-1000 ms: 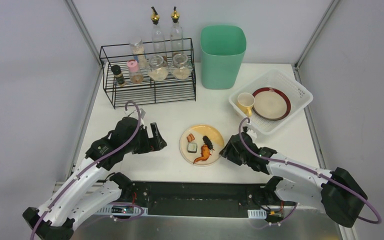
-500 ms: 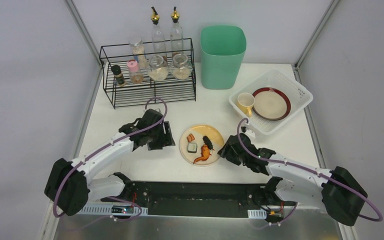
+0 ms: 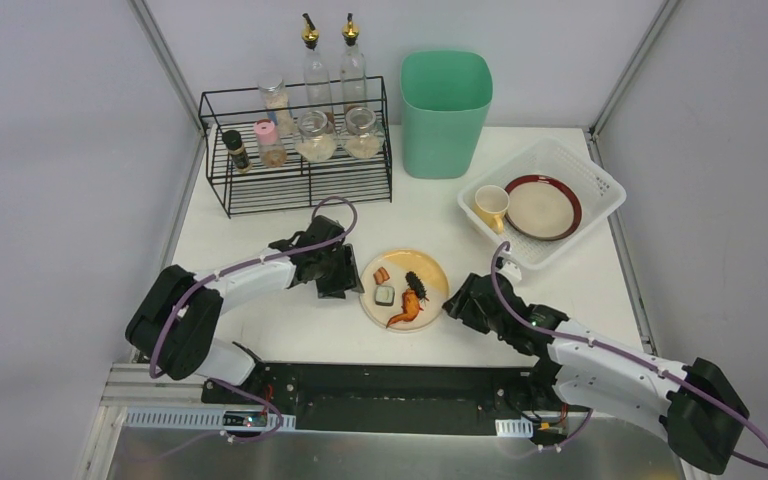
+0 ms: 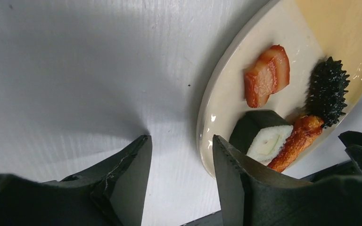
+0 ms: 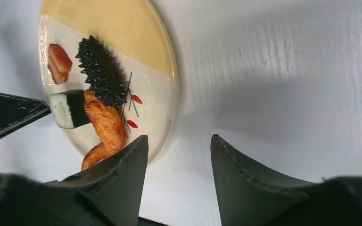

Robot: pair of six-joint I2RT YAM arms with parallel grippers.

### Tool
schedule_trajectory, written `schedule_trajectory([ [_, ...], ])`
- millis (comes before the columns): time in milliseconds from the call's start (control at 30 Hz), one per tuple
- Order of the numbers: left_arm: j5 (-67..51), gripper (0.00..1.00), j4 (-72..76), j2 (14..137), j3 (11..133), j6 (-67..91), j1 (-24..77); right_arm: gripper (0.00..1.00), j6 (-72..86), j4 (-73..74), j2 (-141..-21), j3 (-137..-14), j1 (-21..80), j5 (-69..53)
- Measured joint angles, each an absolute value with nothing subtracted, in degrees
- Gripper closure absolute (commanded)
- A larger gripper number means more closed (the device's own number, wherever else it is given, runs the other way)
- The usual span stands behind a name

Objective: Clear the kitchen counter

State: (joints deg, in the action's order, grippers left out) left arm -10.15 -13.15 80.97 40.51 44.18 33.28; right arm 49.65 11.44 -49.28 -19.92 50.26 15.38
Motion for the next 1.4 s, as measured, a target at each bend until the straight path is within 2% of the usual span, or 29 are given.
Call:
schedule_trajectory([
  [400,-13.0,0.75,-5.3,87.1,41.9,46.1,33.3,0.46,49.8,13.7,-45.0,-17.8,50.3,15.3],
  [467,-13.0,0.84,-5.0,87.4,41.8,46.1,33.3,0.46,49.9,14.0,-43.9,-17.5,50.3,15.3],
  [533,-12.9,0.99,-4.8,87.3,41.6,46.3,33.3,0.46,49.9,14.2,-43.1,-17.0,50.3,15.3],
  [833,-12.9,1.0,-2.0,85.0,38.7,46.9,32.9,0.46,50.4,14.9,-43.0,-17.0,50.3,15.1],
  [1133,-9.9,1.0,-7.4,73.6,35.9,47.1,32.9,0.44,52.1,14.3,-43.1,-15.6,50.3,13.8],
  [1400,-8.8,1.0,-10.8,69.4,35.9,47.2,32.9,0.41,57.8,7.0,-46.3,-14.2,50.3,12.3],
])
